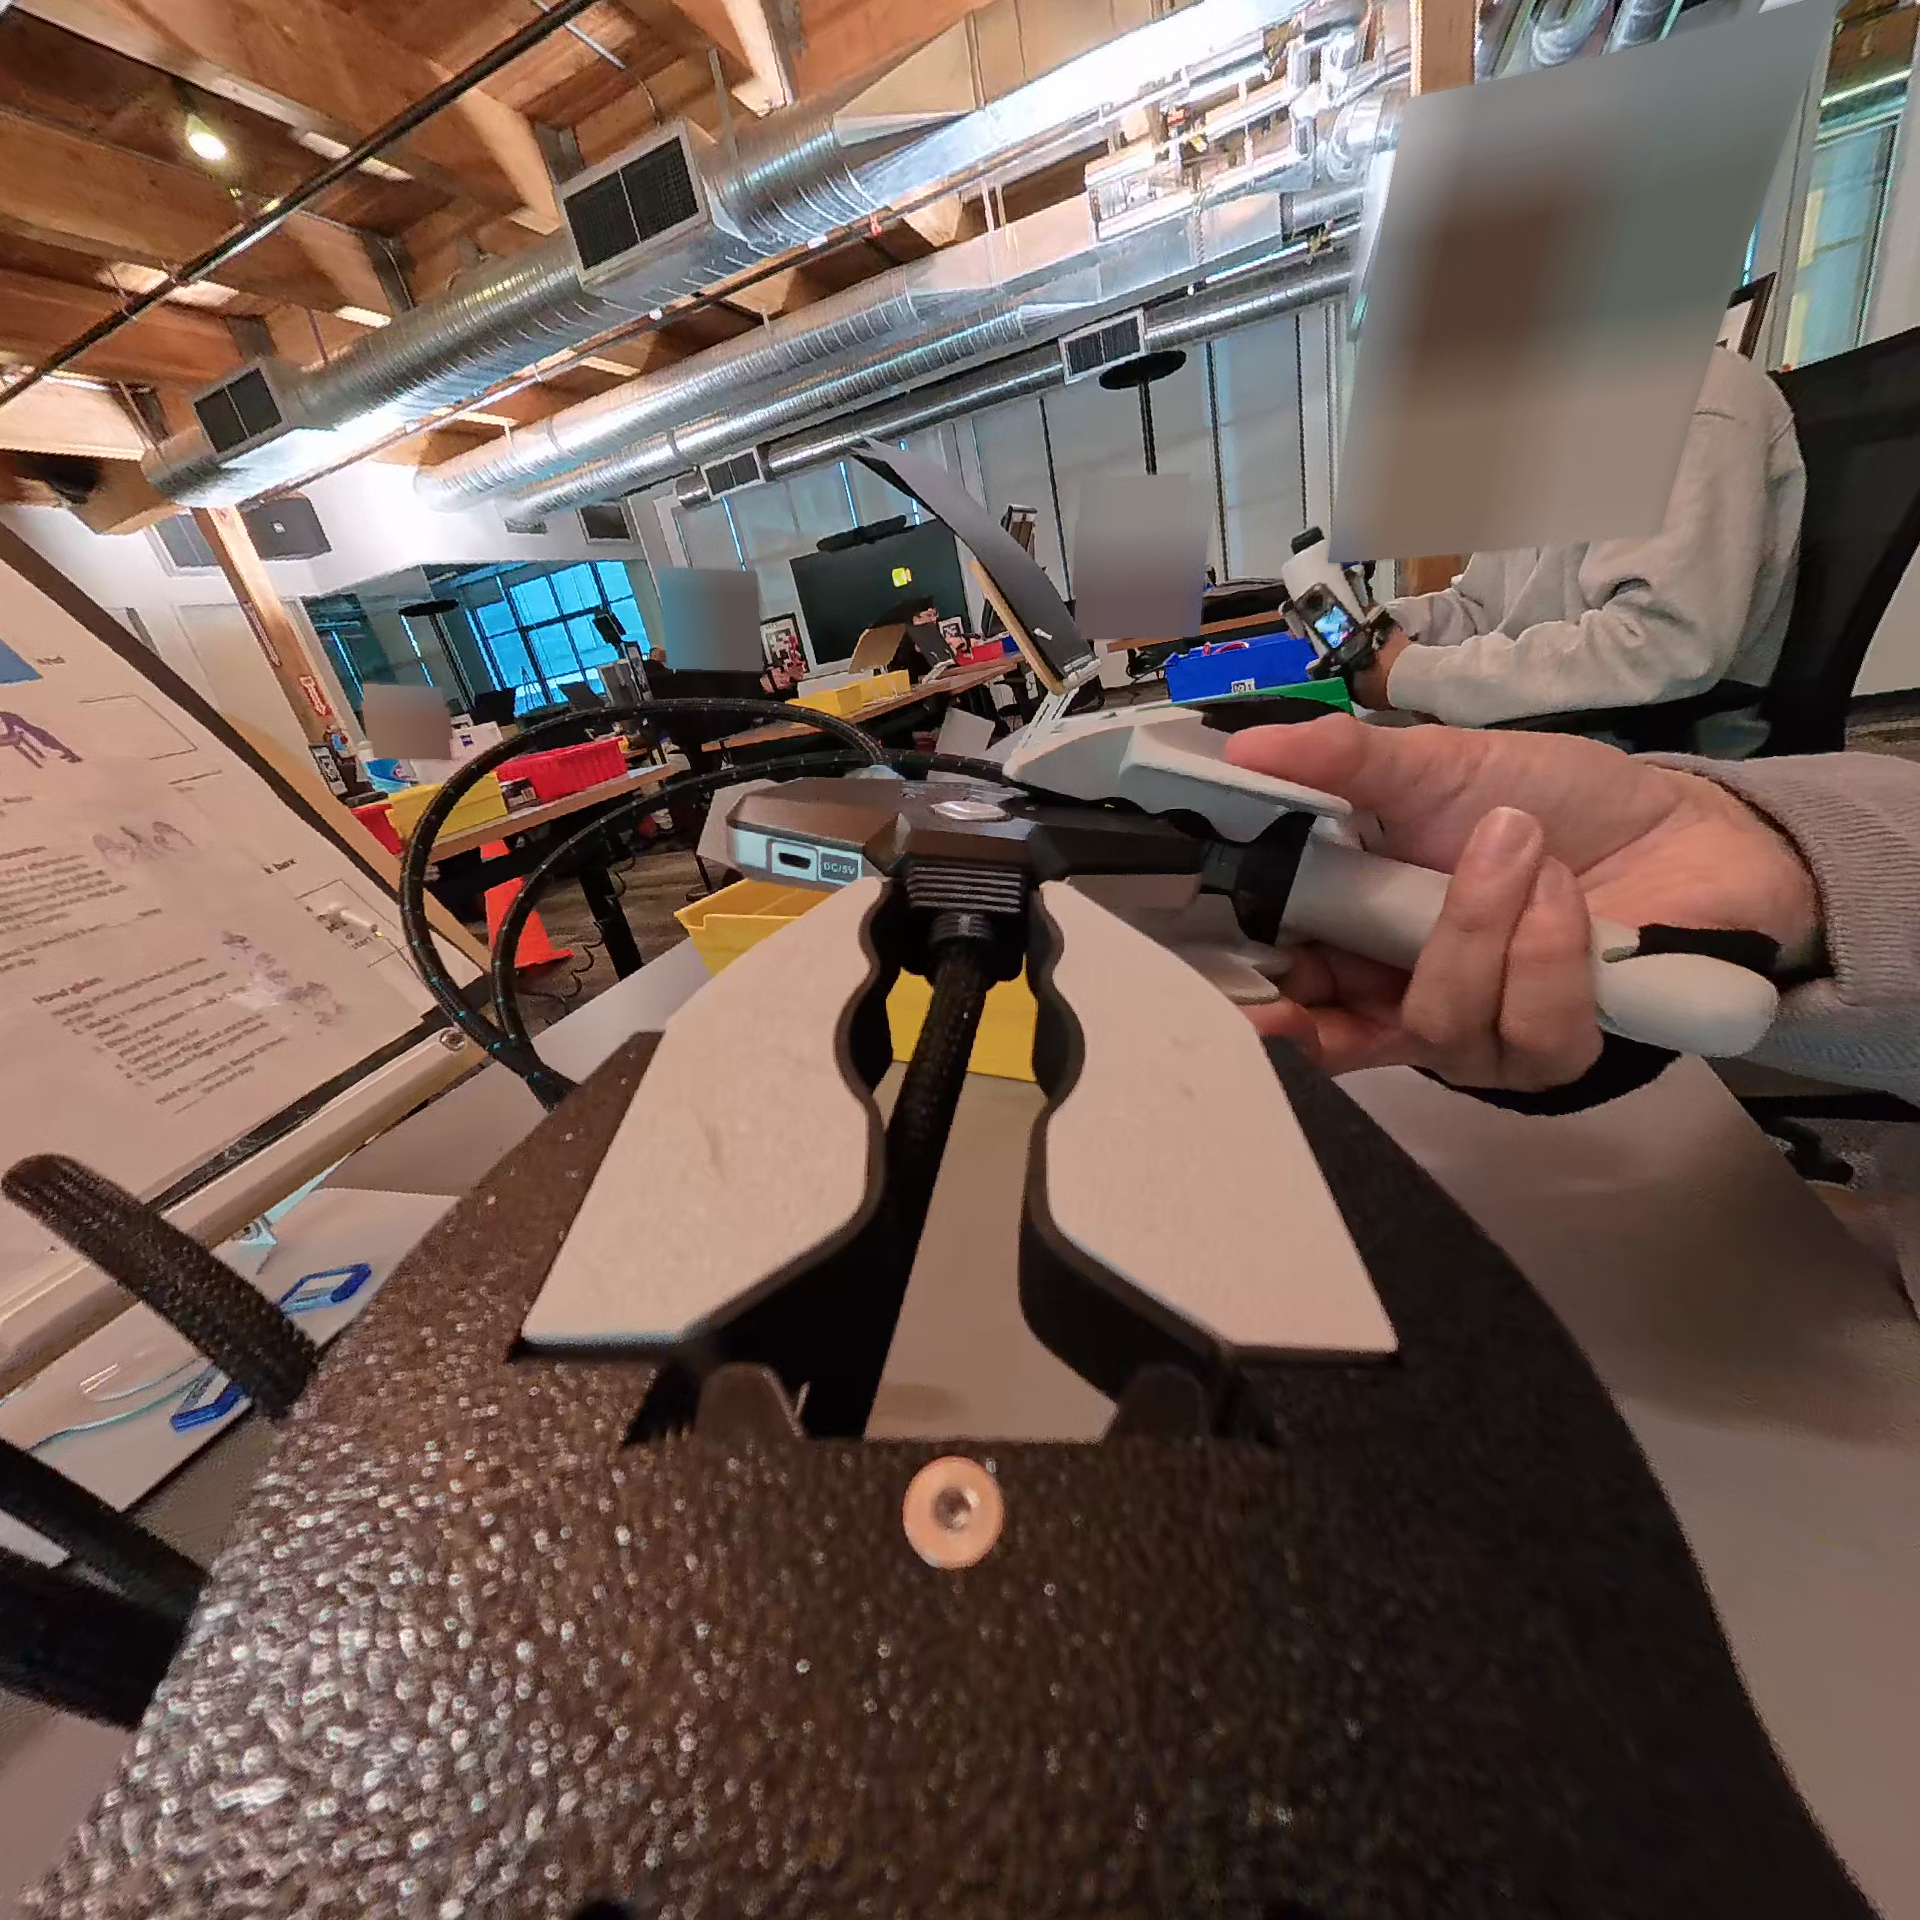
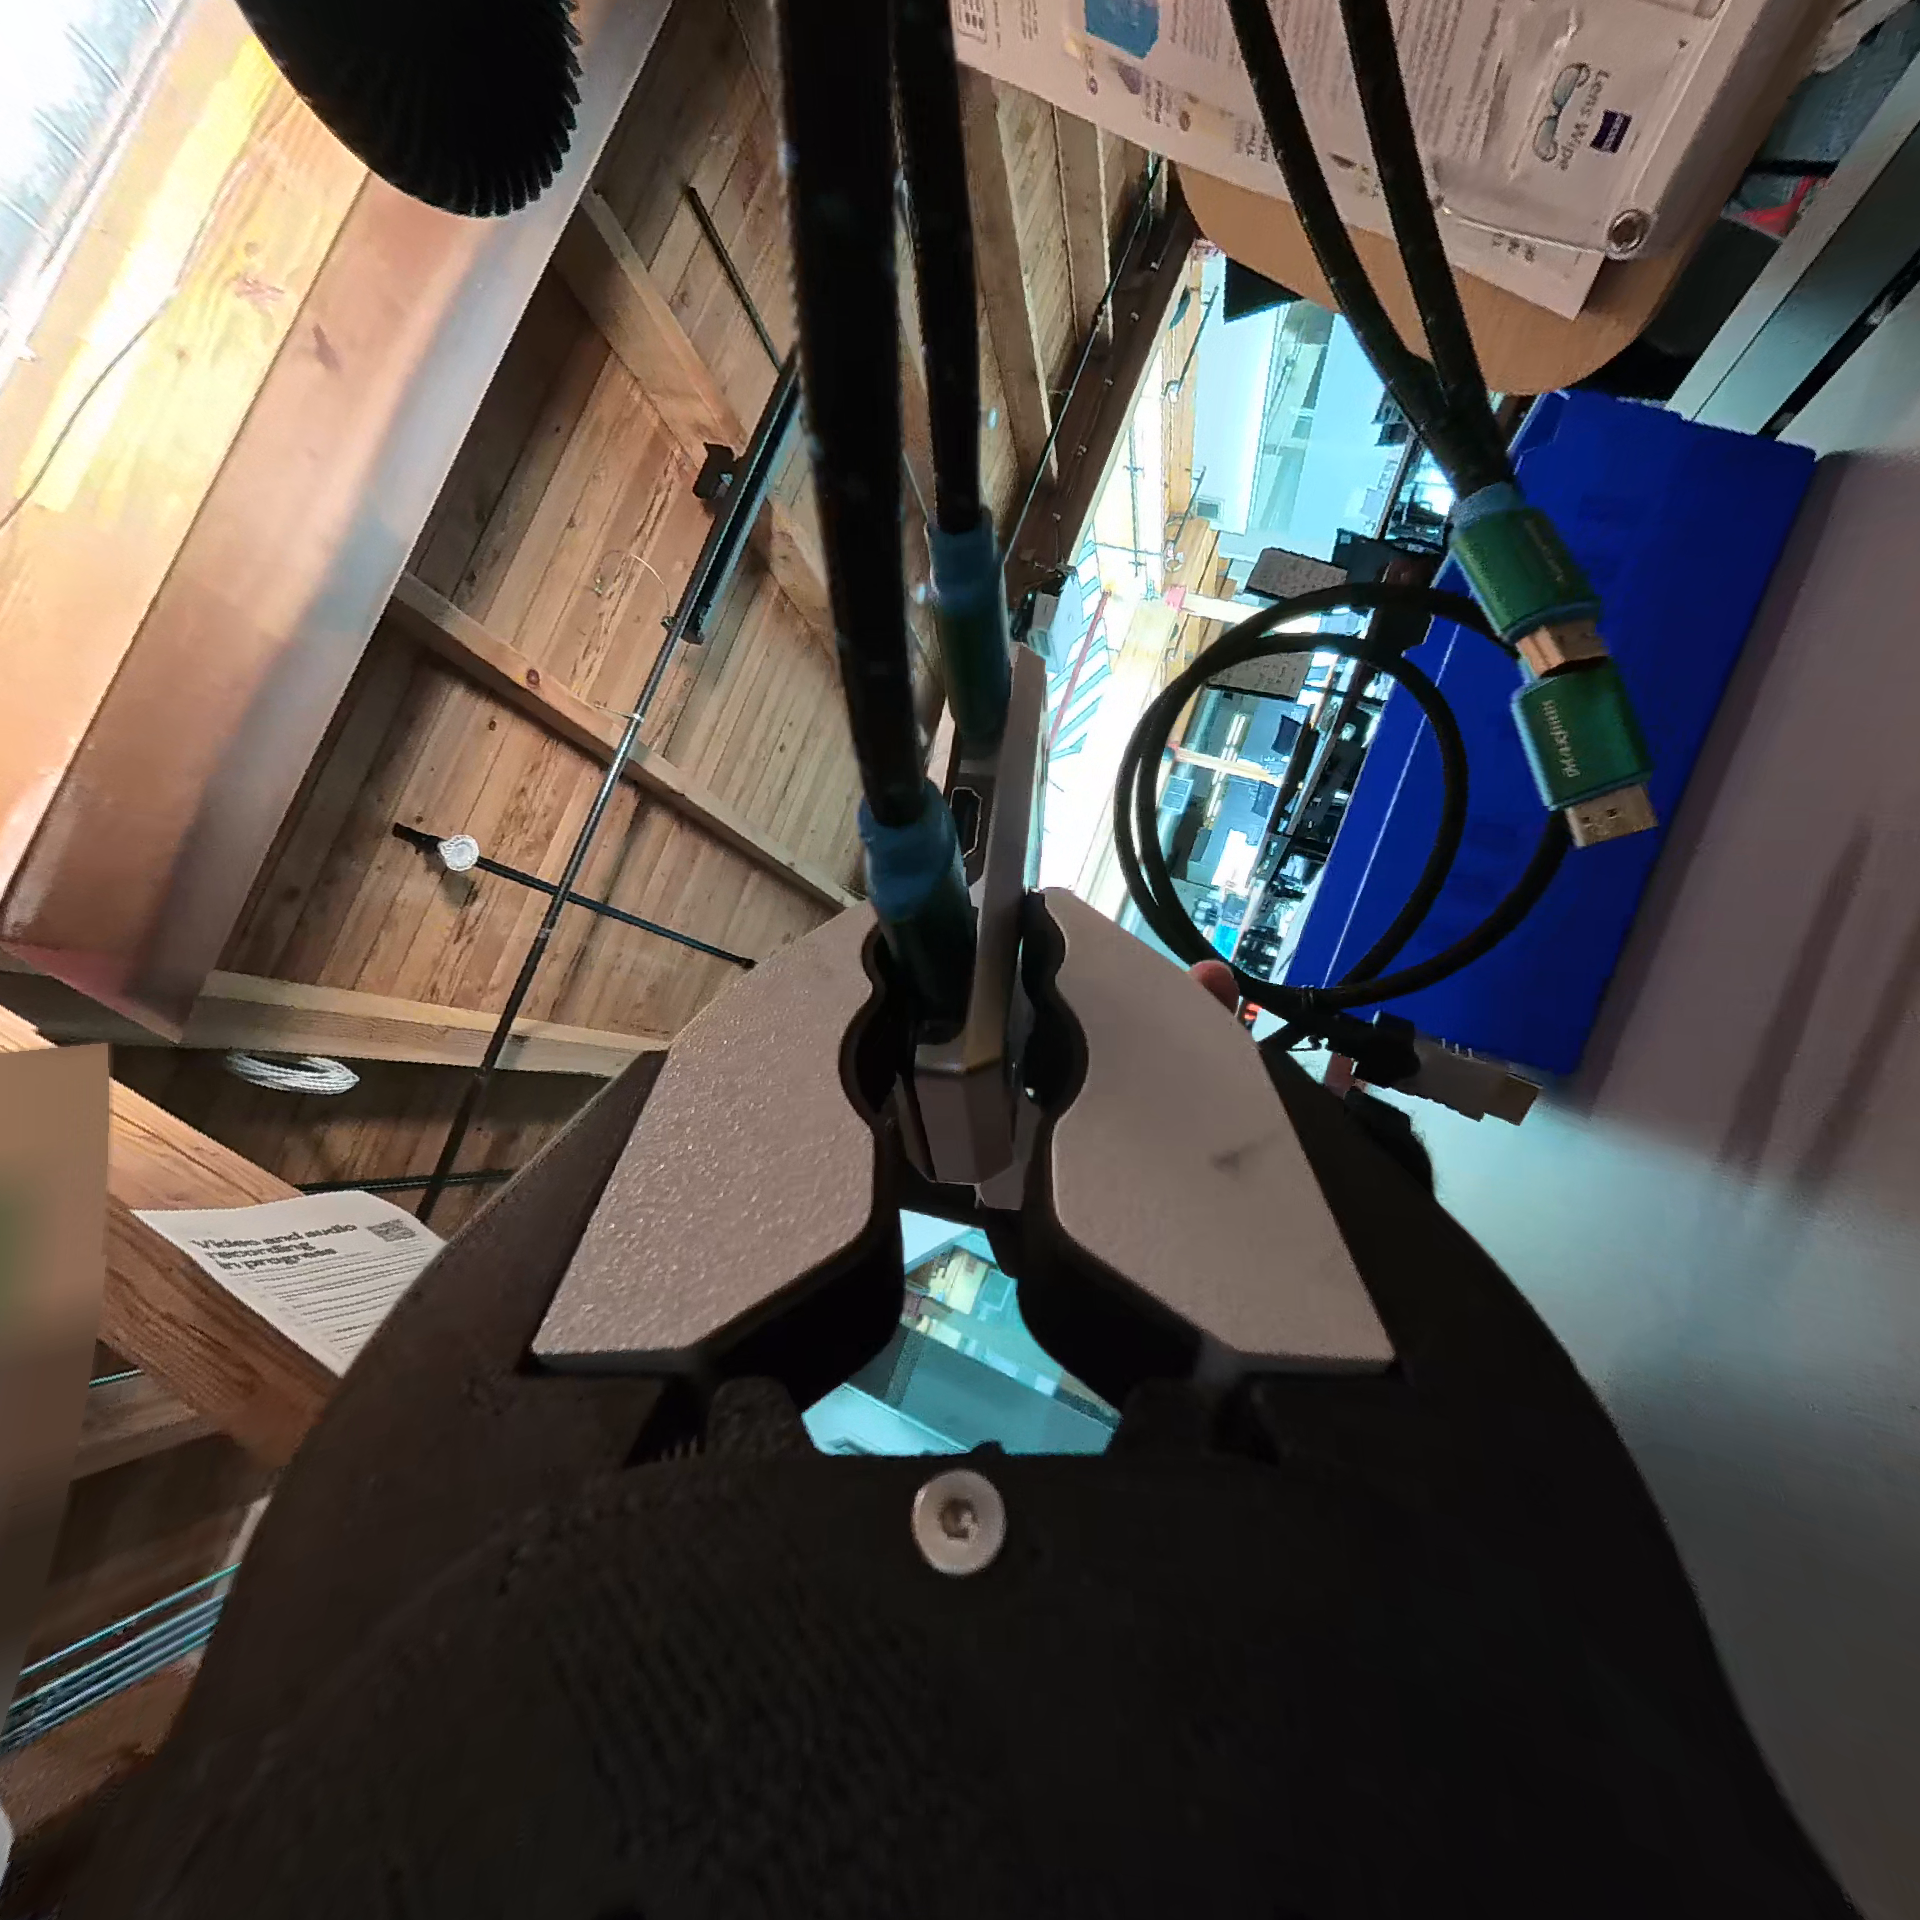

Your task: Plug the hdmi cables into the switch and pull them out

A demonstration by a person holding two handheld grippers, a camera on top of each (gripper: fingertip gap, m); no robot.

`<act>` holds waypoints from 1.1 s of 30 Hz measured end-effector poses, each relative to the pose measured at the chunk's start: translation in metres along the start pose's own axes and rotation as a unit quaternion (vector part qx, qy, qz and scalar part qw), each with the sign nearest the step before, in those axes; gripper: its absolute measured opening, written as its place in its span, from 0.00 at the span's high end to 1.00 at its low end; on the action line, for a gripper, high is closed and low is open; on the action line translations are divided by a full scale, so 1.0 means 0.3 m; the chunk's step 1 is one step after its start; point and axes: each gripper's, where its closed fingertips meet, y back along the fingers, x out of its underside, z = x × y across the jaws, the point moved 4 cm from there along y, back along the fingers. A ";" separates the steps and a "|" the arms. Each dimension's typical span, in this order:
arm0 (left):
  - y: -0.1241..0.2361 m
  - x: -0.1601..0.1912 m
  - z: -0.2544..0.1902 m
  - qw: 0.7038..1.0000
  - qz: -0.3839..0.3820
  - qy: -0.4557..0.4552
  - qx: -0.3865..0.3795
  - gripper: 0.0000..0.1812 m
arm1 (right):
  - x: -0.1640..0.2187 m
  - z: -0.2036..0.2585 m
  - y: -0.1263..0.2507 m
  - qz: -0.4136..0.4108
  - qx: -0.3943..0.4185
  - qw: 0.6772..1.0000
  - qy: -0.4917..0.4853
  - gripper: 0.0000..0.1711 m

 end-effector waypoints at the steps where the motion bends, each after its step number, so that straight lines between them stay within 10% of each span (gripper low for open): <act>1: -0.002 0.000 0.001 1.000 0.004 0.000 0.001 0.88 | -0.002 -0.001 0.001 -0.001 0.002 1.000 -0.001 0.87; 16: 0.005 0.007 0.032 0.994 -0.044 0.095 -0.015 0.88 | -0.010 0.031 -0.012 0.060 -0.014 0.990 0.130 0.79; 20: 0.031 0.005 0.060 0.993 -0.056 0.102 -0.025 0.87 | -0.005 0.045 -0.001 0.115 -0.004 0.961 0.252 0.61; 24: 0.078 0.007 0.102 0.992 -0.061 0.109 -0.023 0.88 | -0.033 0.048 0.058 0.210 0.074 0.848 0.481 0.40; 33: 0.065 0.081 0.103 0.986 -0.084 0.129 0.069 0.88 | -0.049 0.198 0.054 0.465 0.030 0.572 0.675 0.53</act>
